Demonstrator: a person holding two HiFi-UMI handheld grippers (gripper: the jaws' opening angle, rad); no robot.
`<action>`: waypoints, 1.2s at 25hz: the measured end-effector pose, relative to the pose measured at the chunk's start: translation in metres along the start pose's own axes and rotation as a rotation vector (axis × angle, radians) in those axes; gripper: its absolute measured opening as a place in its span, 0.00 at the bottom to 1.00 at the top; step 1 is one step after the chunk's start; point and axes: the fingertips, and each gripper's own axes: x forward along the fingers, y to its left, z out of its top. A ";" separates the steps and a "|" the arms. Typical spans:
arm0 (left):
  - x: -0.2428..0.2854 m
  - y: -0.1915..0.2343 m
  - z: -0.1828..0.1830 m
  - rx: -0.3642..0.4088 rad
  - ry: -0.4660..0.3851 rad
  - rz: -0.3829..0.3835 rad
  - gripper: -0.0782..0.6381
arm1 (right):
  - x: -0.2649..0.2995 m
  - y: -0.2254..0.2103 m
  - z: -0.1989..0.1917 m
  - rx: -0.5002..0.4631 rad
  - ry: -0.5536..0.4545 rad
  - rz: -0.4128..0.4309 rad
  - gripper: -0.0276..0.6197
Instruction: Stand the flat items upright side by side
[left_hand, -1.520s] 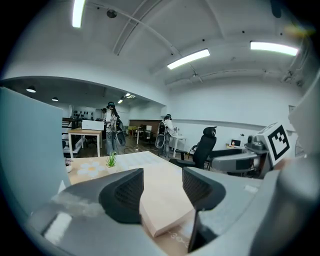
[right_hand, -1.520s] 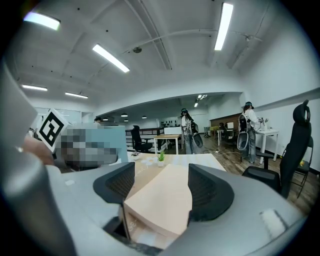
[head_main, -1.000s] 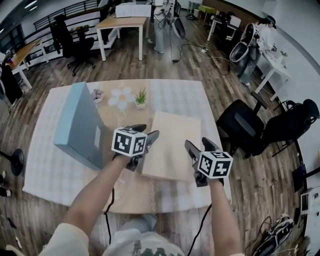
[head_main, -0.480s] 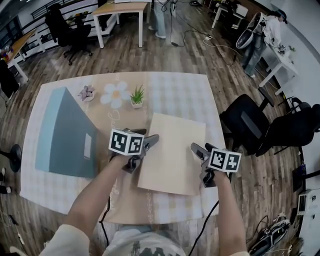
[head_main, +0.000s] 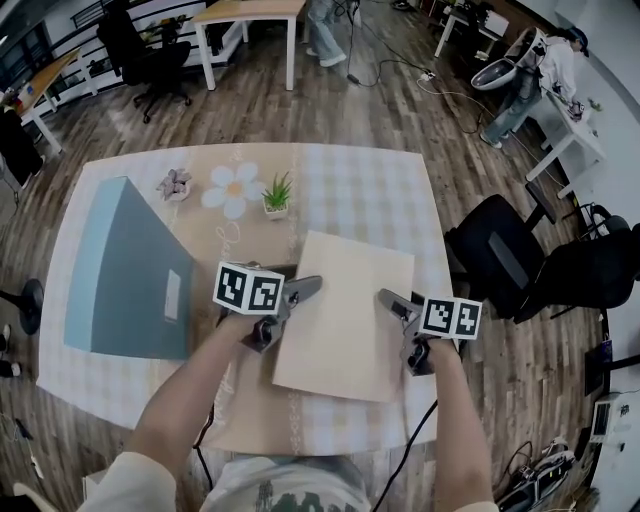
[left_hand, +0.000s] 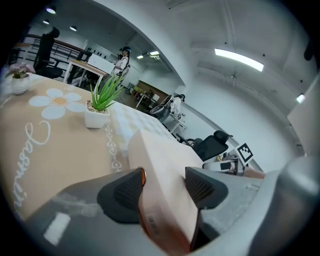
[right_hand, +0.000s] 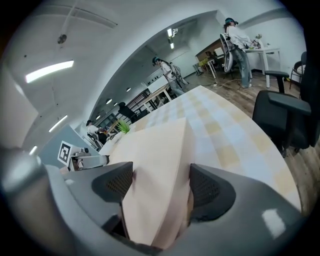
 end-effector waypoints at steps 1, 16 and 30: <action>-0.002 -0.001 0.001 0.003 0.000 0.009 0.50 | -0.001 0.002 0.002 -0.015 -0.006 -0.001 0.60; -0.102 -0.060 0.037 0.151 -0.238 0.234 0.49 | -0.060 0.104 0.054 -0.431 -0.233 0.094 0.57; -0.176 -0.134 0.026 0.304 -0.409 0.414 0.49 | -0.140 0.173 0.043 -0.753 -0.496 0.117 0.55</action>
